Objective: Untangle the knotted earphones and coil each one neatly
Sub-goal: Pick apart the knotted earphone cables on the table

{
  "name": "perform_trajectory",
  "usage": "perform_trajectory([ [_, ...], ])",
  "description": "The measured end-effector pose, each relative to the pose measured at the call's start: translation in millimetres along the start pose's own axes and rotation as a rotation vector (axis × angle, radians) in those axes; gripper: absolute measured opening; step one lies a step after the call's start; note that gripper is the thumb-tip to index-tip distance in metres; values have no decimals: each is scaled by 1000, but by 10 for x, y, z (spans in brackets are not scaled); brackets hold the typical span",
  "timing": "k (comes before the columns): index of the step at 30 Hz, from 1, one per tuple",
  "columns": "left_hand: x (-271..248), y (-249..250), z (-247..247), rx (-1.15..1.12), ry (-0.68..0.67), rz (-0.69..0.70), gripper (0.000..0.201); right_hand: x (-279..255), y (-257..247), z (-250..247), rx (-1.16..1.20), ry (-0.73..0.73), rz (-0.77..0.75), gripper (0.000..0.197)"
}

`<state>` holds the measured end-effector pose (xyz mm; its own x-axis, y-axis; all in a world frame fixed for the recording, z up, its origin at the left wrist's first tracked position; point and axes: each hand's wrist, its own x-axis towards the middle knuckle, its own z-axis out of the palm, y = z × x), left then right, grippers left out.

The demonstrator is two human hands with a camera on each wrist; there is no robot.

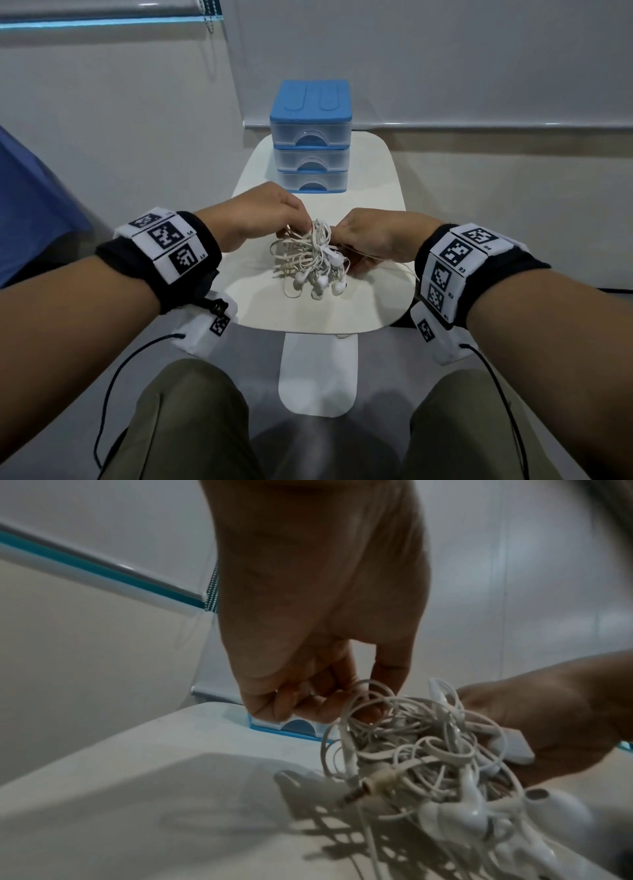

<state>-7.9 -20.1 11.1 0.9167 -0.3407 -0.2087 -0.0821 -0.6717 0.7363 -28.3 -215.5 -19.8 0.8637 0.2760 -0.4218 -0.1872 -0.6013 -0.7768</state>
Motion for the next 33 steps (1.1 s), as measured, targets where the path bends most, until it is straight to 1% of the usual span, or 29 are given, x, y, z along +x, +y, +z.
perform_trajectory([
  [3, 27, -10, -32, -52, -21, -90, 7, -11, -12, 9, 31, 7, 4, 42],
  [5, 47, -10, -44, -63, -29, -151, 6, -8, -21, 26, 27, 8, 13, 42],
  [8, 69, 3, -52, -26, -17, -189, 10, -5, -69, 44, -4, 19, 42, 43],
  [11, 64, 2, -74, 6, -35, -226, 14, -10, -104, 58, -63, 17, 54, 43],
  [12, 59, 4, -71, 6, -41, -234, 14, -13, -96, 54, -76, 16, 53, 46],
  [15, 15, -11, -78, -33, -24, -244, 10, 11, -81, 69, -100, 6, 48, 64],
  [16, 7, -17, -80, -50, -20, -238, 9, 16, -80, 68, -111, 7, 49, 66],
  [18, -12, -33, -82, -52, -17, -209, 11, 4, -90, 58, -116, 1, 55, 64],
  [20, -41, -26, -82, -32, -23, -167, 17, -45, -106, 22, -112, -18, 54, 52],
  [22, -70, -7, -75, -2, -22, -116, 18, -105, -122, -44, -101, -7, 11, 33],
  [23, -83, 6, -66, 17, -14, -80, 17, -122, -133, -84, -98, 43, -28, 25],
  [24, -100, 24, -51, 32, -3, -37, 16, -135, -149, -117, -86, 124, -77, 18],
  [26, -129, 68, -23, 61, 20, 37, 13, -148, -193, -157, 13, 305, -208, 13],
  [27, -142, 90, -17, 77, 36, 65, 9, -156, -224, -157, 79, 342, -276, 13],
  [29, -158, 126, -27, 106, 77, 105, 3, -170, -269, -121, 138, 287, -373, 10],
  [31, -157, 134, -71, 92, 111, 136, 3, -165, -263, -83, 120, 241, -404, 10],
  [33, -148, 128, -125, 10, 157, 171, 5, -166, -229, -78, 64, 243, -409, 9],
])
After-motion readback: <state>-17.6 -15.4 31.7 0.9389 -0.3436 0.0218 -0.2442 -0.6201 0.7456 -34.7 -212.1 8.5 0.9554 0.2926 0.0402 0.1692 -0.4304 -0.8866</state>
